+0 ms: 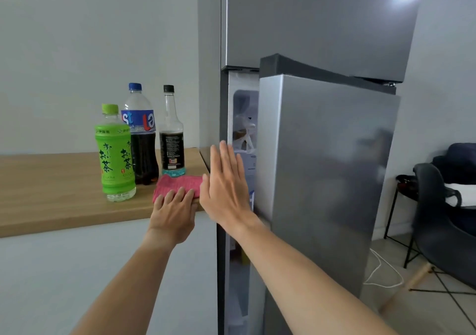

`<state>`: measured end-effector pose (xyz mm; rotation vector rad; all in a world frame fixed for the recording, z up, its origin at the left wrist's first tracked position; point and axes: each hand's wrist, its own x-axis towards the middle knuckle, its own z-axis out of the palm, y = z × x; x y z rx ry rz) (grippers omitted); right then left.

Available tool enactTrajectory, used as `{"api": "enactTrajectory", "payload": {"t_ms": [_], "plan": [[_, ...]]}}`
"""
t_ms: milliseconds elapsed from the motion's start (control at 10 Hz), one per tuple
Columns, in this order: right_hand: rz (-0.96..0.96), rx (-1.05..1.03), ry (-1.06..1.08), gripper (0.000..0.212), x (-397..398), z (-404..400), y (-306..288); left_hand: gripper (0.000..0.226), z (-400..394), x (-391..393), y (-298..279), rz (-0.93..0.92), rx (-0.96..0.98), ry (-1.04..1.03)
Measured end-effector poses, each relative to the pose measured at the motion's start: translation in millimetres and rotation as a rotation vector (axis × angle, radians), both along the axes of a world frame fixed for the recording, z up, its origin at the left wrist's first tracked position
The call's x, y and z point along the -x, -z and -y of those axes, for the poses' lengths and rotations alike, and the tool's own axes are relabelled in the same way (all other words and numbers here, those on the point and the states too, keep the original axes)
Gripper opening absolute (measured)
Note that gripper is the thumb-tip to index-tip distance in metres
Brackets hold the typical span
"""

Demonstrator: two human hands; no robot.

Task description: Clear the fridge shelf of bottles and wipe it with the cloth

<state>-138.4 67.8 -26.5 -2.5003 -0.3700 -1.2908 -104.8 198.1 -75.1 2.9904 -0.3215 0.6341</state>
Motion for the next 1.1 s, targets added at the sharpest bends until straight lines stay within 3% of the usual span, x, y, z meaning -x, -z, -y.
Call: {"api": "enactTrajectory", "payload": {"t_ms": [200, 300, 600, 800, 1000, 1100], "plan": [[0.184, -0.056, -0.185, 0.061, 6.9, -7.7, -31.1, 0.045, 0.9, 5.3, -2.8, 0.028, 0.007, -0.01], [0.211, -0.042, -0.119, 0.065, 4.4, -9.1, -29.8, 0.046, -2.0, 7.1, -2.2, 0.038, -0.003, -0.006], [-0.011, 0.002, 0.095, 0.074, -21.7, 13.7, -3.4, 0.051, -11.4, 3.4, -6.9, 0.041, -0.011, -0.037], [-0.04, 0.06, 0.157, 0.073, -41.0, 33.3, 3.1, 0.055, -10.1, -12.4, -14.0, 0.04, 0.045, -0.034], [-0.031, 0.044, 0.062, 0.073, -40.9, 39.9, 8.3, 0.048, 7.2, -33.2, -14.5, 0.074, 0.049, 0.003], [-0.008, -0.09, -0.065, 0.064, -18.7, 50.2, 6.7, 0.05, 17.2, -37.4, -11.3, 0.071, 0.014, -0.035]]}}
